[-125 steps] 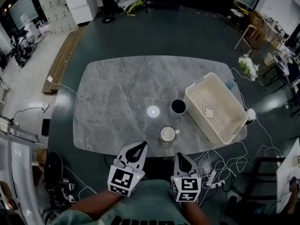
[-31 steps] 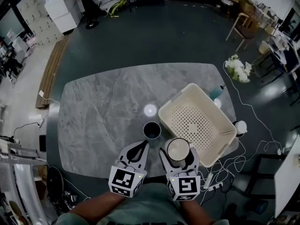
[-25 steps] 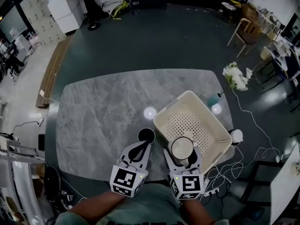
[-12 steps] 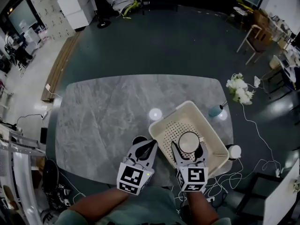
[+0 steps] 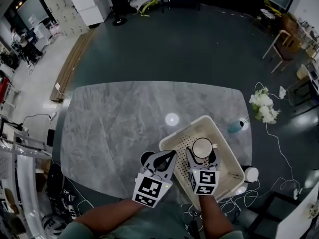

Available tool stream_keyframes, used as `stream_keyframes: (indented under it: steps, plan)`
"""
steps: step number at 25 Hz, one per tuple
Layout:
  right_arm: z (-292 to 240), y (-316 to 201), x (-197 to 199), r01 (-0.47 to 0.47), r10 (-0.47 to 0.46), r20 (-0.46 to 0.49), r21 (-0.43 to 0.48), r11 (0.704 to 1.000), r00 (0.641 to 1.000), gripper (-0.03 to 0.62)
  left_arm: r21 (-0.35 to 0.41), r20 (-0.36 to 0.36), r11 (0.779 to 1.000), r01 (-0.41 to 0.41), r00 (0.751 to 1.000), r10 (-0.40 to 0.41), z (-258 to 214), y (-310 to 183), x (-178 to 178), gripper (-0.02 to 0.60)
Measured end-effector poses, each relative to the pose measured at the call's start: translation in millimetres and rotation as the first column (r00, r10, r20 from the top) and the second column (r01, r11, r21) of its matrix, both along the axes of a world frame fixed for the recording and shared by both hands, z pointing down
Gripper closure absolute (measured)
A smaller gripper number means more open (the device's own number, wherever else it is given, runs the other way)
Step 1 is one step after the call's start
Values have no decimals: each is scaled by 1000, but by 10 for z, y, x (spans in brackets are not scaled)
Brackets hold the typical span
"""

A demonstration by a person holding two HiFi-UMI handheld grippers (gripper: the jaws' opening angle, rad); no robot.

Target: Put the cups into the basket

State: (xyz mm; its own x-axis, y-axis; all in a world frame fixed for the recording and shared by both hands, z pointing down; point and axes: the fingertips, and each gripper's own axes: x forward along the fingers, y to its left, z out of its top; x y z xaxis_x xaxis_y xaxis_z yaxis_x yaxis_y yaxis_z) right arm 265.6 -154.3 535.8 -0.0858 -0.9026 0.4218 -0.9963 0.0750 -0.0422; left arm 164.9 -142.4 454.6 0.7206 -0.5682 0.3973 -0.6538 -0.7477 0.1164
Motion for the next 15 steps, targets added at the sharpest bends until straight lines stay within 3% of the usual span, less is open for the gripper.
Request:
stream_keyframes:
  steps: [15]
  plan:
    - [670,-200,131,-25,25,4,-127,992,1000,223,-64,55,997,32,998,-29,288,-197,165,574]
